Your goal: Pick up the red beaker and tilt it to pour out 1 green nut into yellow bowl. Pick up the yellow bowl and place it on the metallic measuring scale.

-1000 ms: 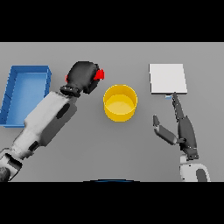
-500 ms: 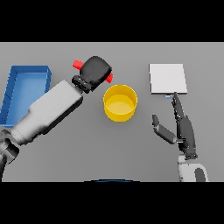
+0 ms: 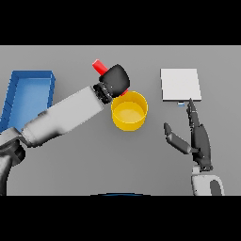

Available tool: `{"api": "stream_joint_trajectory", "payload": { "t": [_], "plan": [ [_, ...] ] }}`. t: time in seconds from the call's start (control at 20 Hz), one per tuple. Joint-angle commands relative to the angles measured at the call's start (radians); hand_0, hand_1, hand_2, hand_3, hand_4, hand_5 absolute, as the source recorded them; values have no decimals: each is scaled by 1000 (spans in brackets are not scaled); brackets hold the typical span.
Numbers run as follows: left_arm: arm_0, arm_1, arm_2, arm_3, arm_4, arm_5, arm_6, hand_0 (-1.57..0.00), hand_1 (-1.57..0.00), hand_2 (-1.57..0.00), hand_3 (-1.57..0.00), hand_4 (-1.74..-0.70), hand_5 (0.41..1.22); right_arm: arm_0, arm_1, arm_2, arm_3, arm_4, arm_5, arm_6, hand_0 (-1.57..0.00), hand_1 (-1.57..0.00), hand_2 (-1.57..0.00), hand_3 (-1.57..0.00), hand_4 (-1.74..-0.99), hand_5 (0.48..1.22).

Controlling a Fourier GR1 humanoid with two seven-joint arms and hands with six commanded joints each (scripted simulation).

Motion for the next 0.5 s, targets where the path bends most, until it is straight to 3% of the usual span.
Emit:
{"api": "stream_joint_trajectory", "payload": {
  "t": [0.0, 0.45],
  "plan": [
    [-12, -5, -22, 13, -15, 2, -9, -1571, -1571, -1571, -1551, -1738, 1221, -5, 1, 0, 0, 4, -4, 5, 1, 1, 1, 1, -1286, 618],
    [-154, -39, -176, 119, -90, -27, -103, -1571, -1571, -1571, -1568, -1735, 1221, -4, 2, 14, -3, 50, -28, 21, 1, 1, 1, 1, -1216, 585]
  ]
}}
